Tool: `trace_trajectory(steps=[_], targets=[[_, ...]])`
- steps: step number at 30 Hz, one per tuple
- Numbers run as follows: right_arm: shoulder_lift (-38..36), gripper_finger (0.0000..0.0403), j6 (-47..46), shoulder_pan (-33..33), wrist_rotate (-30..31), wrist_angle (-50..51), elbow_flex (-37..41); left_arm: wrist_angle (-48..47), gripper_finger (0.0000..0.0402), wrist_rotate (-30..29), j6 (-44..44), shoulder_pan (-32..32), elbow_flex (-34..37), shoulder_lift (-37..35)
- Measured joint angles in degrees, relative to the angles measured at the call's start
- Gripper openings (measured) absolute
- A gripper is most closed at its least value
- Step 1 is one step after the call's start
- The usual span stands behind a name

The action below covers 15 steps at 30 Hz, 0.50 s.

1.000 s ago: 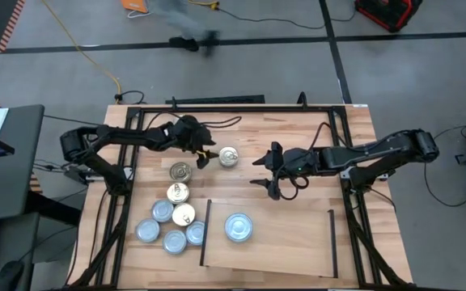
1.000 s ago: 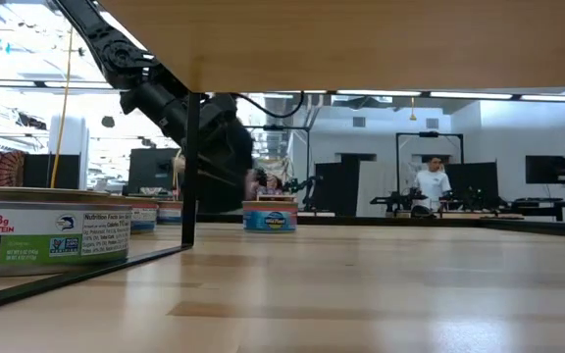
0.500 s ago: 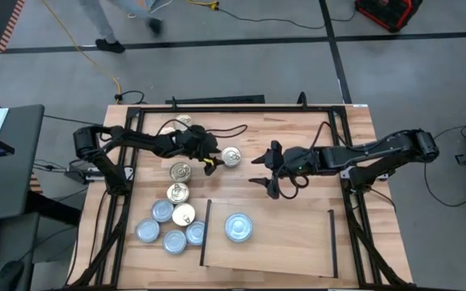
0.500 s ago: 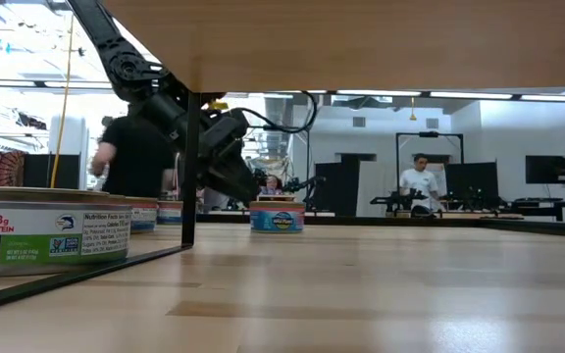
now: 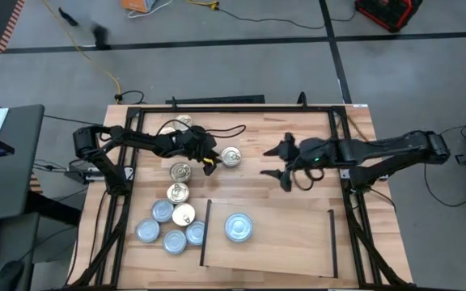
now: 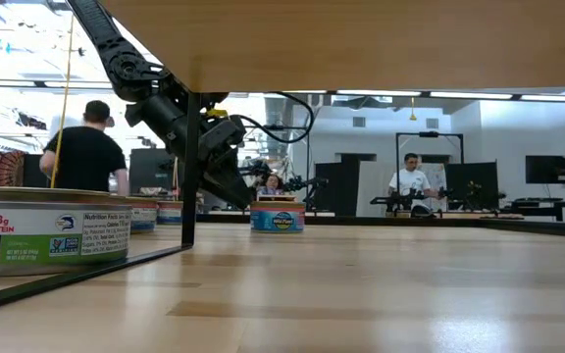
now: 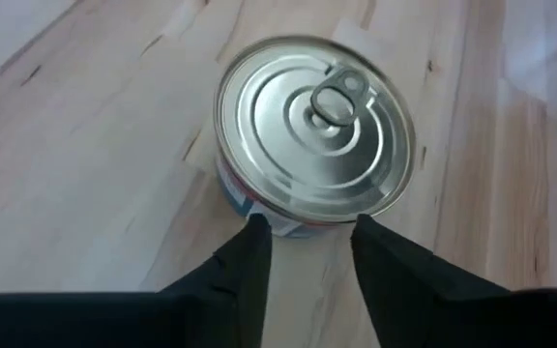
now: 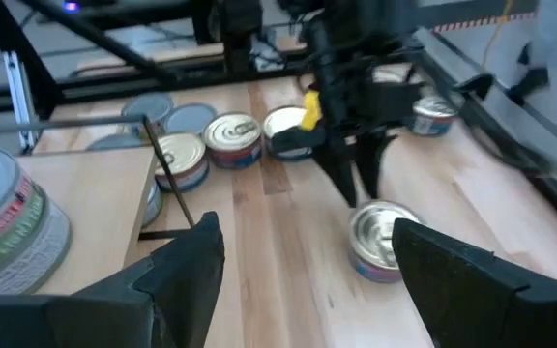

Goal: Stack canned seafood by type on shelf
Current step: Put the blue-pink tuna can on the shelf

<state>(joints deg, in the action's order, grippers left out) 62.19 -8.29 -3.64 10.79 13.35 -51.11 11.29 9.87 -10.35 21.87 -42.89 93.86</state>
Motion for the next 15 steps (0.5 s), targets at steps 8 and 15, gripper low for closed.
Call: trace_trajectory(steps=[8,15], targets=[[-10.86,0.0322,-2.81,-4.27,3.74,4.18,5.34,0.81,0.0106,-0.07,-2.26,-0.96,0.0,0.0],[-20.05,0.0322,-4.64,-7.79,12.54,2.78,10.96,3.48,0.0102,-0.04,-8.61,-1.11,0.0,-0.49]])
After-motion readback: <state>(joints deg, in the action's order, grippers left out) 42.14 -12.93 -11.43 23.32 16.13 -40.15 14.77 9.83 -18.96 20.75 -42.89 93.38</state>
